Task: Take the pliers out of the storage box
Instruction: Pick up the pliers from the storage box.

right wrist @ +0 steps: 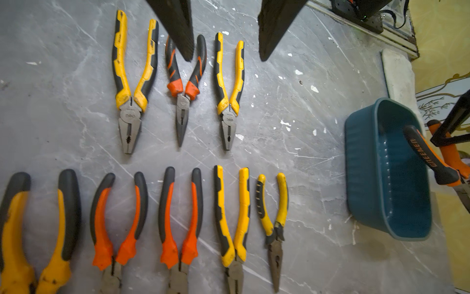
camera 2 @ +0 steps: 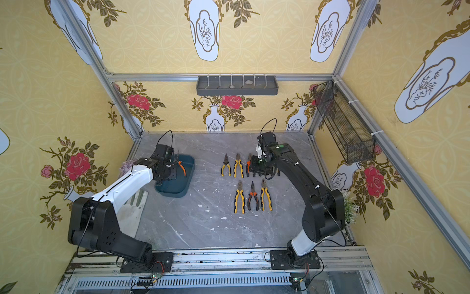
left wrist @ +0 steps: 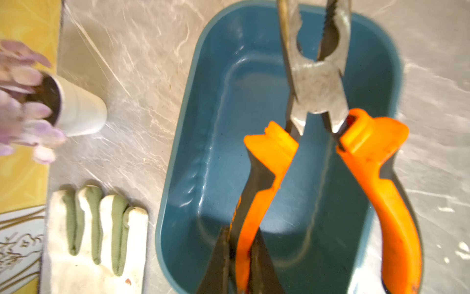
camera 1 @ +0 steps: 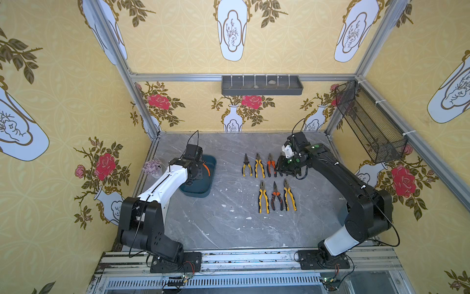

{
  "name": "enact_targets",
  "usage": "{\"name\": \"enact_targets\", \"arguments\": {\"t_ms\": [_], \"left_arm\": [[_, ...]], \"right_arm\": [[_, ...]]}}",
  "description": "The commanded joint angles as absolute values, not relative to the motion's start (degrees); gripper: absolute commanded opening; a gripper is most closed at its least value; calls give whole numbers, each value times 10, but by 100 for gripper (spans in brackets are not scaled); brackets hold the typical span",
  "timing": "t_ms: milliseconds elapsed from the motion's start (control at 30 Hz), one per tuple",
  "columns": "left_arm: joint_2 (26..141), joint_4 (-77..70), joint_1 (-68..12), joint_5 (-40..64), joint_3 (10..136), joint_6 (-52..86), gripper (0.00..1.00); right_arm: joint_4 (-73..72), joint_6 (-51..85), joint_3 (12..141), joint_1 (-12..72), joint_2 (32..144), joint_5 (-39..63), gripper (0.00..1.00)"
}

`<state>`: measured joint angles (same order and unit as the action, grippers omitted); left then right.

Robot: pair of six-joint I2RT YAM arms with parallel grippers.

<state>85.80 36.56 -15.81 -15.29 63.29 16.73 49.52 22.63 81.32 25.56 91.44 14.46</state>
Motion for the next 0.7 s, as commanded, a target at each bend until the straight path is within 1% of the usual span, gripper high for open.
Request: {"name": "enact_targets", "arguments": {"t_ms": [0, 133, 267, 400, 533, 667], "left_arm": [[825, 328, -190, -207, 609, 148, 0], [777, 275, -237, -252, 567, 137, 0], [720, 194, -322, -289, 512, 110, 0], [680, 141, -385, -323, 476, 93, 0], [647, 95, -414, -341, 438, 79, 0], [622, 61, -432, -358, 408, 65, 0]], "right_arm": [[486, 241, 847, 273, 931, 146, 44], [501, 249, 917, 304, 971, 146, 44], [532, 254, 1009, 330, 1017, 144, 48], [566, 261, 1110, 347, 1064, 144, 49], [572, 289, 1156, 357, 1089, 161, 50], [560, 343, 1166, 371, 1101, 172, 54]]}}
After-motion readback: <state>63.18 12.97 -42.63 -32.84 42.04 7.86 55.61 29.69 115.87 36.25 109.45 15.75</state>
